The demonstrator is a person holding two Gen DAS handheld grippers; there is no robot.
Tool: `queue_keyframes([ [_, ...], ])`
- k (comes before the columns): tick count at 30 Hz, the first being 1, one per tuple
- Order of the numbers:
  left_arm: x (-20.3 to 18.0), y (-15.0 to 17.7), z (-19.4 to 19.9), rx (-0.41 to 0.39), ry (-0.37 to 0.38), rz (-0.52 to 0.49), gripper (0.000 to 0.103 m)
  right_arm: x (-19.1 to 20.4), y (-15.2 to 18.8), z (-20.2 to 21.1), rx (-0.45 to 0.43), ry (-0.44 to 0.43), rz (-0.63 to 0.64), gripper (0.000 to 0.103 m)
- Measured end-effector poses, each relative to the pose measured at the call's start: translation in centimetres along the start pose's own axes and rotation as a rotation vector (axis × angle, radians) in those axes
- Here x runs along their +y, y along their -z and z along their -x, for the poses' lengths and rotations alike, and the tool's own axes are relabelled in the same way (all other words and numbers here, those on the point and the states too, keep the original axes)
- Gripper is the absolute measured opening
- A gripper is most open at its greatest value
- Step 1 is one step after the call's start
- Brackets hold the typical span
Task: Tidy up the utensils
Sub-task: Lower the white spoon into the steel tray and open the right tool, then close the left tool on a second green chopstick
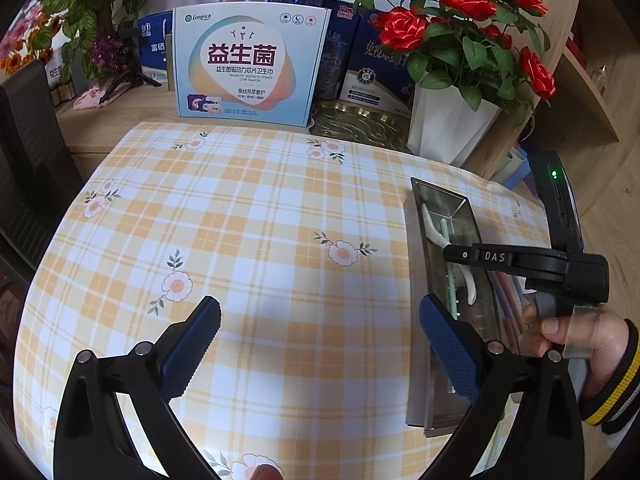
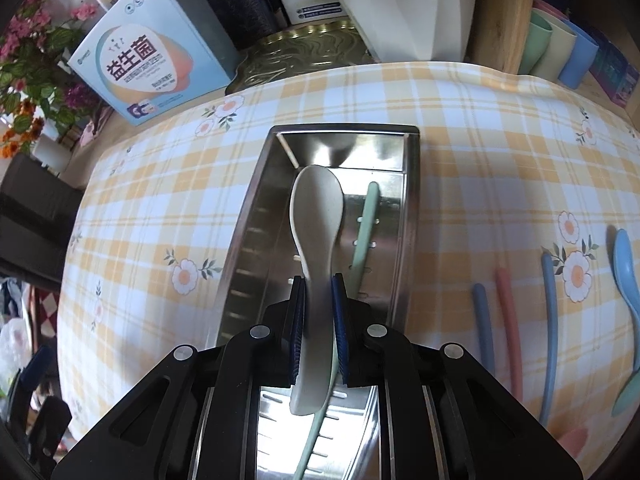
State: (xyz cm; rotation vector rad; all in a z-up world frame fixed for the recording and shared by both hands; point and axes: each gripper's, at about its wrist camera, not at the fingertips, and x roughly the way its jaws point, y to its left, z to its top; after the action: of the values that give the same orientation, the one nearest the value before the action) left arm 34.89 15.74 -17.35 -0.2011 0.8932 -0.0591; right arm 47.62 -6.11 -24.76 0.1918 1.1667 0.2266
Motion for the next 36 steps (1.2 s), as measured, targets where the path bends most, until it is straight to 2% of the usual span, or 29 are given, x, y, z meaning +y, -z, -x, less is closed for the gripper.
queue_keyframes([
  [2,-0.2,-0.2,0.1,0.004,0.011,0.012,0.097,0.0,0.2,0.6,-0.003,-0.028,0.008,0.018],
  [3,-0.5,-0.3,0.4,-0.002,0.005,0.008,0.097,0.0,0.3,1.0,-0.007,-0.044,0.011,0.030],
  [4,-0.7,-0.3,0.6,-0.006,0.001,0.003,0.097,0.0,0.4,1.5,-0.013,-0.062,0.018,0.052],
  [5,-1.1,-0.4,0.8,-0.009,0.001,-0.002,0.097,0.0,0.6,2.1,-0.025,-0.069,0.023,0.057],
  [11,-3.5,-0.3,2.7,-0.035,0.007,-0.012,0.097,-0.8,2.2,7.0,-0.094,-0.139,0.060,0.060],
  [14,-5.2,0.4,4.1,-0.068,-0.031,-0.044,0.097,-2.6,3.8,10.4,-0.144,-0.148,0.010,0.071],
  [16,-6.4,1.2,4.9,-0.078,-0.019,-0.068,0.097,-4.0,5.3,12.8,-0.202,-0.157,0.002,0.083],
  [17,-6.9,1.5,5.2,-0.076,-0.014,-0.076,0.097,-4.4,5.8,13.6,-0.223,-0.149,0.009,0.087],
  [21,-9.5,3.5,6.3,-0.078,-0.006,-0.120,0.096,-6.6,8.7,16.4,-0.296,-0.136,0.048,0.087],
  [25,-11.4,5.7,6.7,-0.068,0.046,-0.148,0.080,-9.9,11.4,17.7,-0.334,-0.160,0.010,0.087],
  [29,-13.5,8.1,5.7,0.004,0.107,-0.187,0.054,-13.0,13.7,17.5,-0.342,-0.142,-0.037,0.087],
  [30,-14.1,8.9,5.4,0.018,0.135,-0.200,0.045,-13.6,14.3,17.3,-0.332,-0.130,-0.040,0.087],
  [32,-15.2,10.4,5.1,0.036,0.173,-0.228,0.037,-14.6,15.3,17.1,-0.325,-0.098,-0.044,0.087],
  [36,-17.3,13.2,3.3,0.118,0.214,-0.289,0.027,-16.4,17.7,16.6,-0.332,0.019,-0.043,0.087],
])
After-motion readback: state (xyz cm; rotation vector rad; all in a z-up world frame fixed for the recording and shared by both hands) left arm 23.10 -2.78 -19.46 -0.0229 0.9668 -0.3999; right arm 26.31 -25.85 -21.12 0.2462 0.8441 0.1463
